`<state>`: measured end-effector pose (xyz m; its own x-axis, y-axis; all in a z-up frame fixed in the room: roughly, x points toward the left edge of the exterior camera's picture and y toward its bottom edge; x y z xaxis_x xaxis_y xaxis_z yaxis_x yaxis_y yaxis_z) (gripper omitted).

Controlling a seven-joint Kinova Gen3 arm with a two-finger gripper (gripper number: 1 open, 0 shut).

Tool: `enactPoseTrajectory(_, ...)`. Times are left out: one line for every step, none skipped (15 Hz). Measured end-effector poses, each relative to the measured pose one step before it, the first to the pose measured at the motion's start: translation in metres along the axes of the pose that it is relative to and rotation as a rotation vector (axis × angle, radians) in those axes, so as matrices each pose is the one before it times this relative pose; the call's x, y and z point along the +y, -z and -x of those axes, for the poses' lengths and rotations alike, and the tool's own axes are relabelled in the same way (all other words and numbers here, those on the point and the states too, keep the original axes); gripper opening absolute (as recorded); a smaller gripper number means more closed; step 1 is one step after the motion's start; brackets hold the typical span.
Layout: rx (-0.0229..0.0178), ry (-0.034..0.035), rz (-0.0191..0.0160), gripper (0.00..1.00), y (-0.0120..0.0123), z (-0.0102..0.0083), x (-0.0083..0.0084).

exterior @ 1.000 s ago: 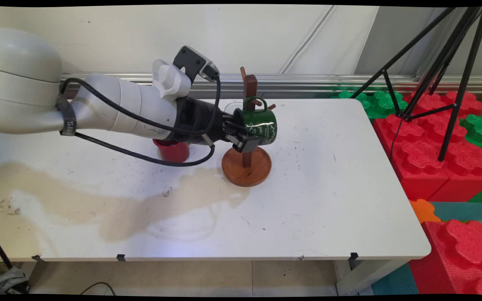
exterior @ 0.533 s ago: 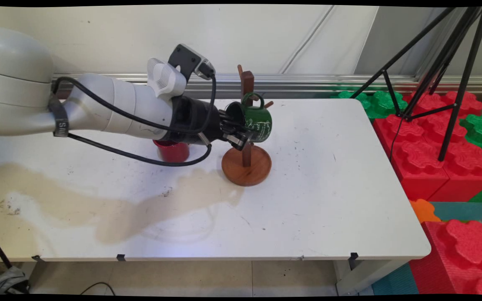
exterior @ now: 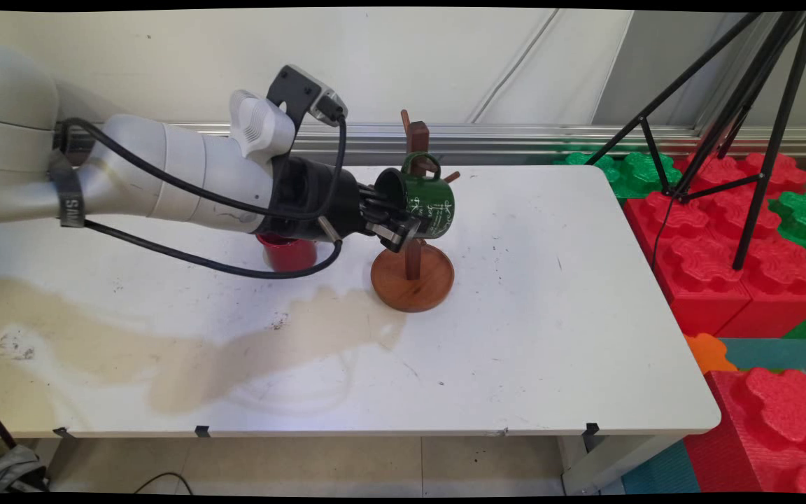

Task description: Place the picked object on the table

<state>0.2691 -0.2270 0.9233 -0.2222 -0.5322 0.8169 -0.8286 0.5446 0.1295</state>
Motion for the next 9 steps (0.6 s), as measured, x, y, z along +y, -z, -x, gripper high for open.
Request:
enactPoseTrajectory(0.0011, -0.00224, 0.00821, 0.0, 0.00161, -0.00077, 0.0013)
enactPoseTrajectory(0.00025, -0.00263, 0.00631, 0.0, 0.001, -0.0004, 0.001)
enactPoseTrajectory(-0.001, -0.00708, 0.01386, 0.0, 0.00136, -0.00042, 0.00222)
enactPoseTrajectory(-0.00058, -0.0069, 0.01165, 0.0, 0.00113, -0.00035, 0.00197)
enactPoseTrajectory(-0.00115, -0.00745, 0.0131, 0.0, 0.00094, -0.00028, 0.00226)
enactPoseTrajectory(-0.00208, -0.01156, 0.01879, 0.0, 0.00088, -0.00043, 0.0034)
enactPoseTrajectory(-0.00258, -0.0128, 0.01979, 0.0, 0.00062, -0.00051, 0.00372)
enactPoseTrajectory(-0.00355, -0.01298, 0.01903, 0.0, 0.00048, -0.00028, 0.00371)
enactPoseTrajectory(-0.00273, -0.00895, 0.012, 0.0, 0.00043, -0.00018, 0.00243)
